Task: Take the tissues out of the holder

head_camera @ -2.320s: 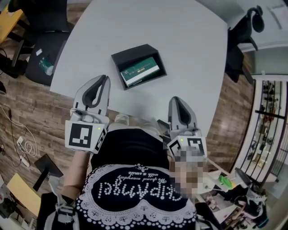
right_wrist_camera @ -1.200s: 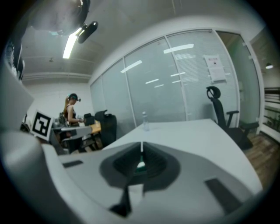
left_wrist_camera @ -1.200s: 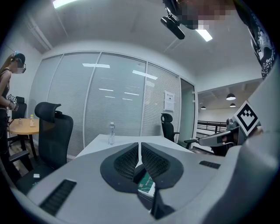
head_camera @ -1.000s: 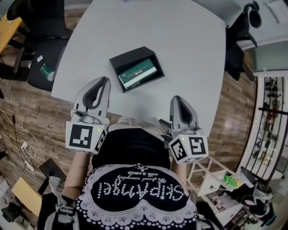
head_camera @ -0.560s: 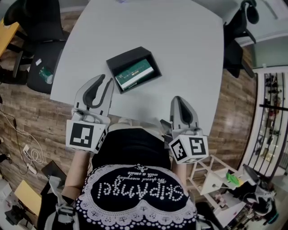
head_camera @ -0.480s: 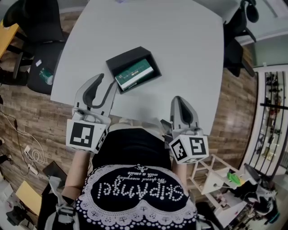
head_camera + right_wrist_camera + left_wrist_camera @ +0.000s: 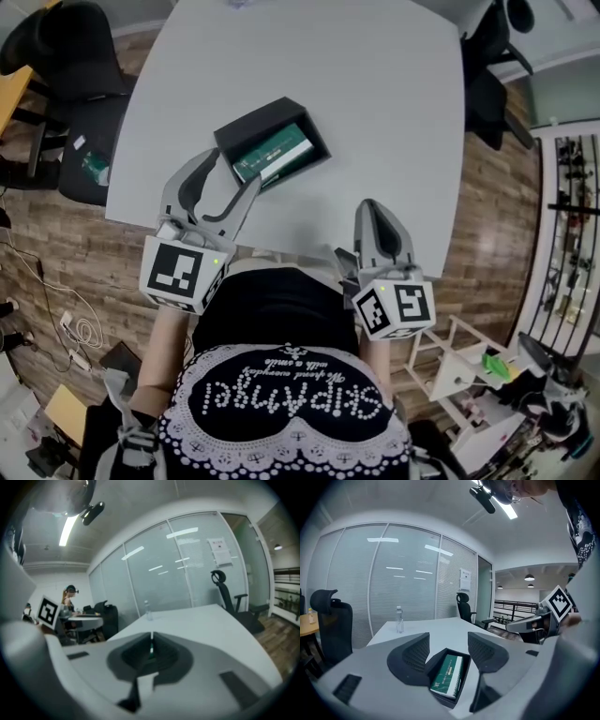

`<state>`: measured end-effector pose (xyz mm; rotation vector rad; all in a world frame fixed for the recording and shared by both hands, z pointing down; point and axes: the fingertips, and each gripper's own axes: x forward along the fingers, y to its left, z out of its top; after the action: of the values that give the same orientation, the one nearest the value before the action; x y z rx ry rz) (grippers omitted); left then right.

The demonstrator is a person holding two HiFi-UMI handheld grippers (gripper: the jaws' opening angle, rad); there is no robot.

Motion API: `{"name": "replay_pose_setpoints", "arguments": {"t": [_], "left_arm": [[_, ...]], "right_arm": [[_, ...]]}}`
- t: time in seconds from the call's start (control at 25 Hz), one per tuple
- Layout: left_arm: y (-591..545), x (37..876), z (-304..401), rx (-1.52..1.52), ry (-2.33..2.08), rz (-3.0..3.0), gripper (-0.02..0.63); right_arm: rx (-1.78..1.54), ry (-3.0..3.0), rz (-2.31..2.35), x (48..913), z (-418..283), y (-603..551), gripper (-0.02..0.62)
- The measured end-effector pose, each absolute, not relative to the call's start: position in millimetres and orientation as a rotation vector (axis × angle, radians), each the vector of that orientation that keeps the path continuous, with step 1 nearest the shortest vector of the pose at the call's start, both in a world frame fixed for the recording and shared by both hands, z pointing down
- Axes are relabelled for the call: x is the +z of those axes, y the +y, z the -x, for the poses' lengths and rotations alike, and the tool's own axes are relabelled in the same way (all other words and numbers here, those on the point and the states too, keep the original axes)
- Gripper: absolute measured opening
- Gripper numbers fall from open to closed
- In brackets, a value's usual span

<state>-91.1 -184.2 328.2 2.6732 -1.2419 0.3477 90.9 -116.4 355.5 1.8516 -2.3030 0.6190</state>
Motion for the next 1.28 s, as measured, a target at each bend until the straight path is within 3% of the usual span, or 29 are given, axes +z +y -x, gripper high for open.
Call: {"name": "replay_pose_setpoints", "arguments": {"t": [1.28], "left_arm": [[-217,400,37,0.684,-1.001,-2.617,0.339]], "right_arm": [[0.732,-2.24,-1.929,373,-126,-123,0.035]]}}
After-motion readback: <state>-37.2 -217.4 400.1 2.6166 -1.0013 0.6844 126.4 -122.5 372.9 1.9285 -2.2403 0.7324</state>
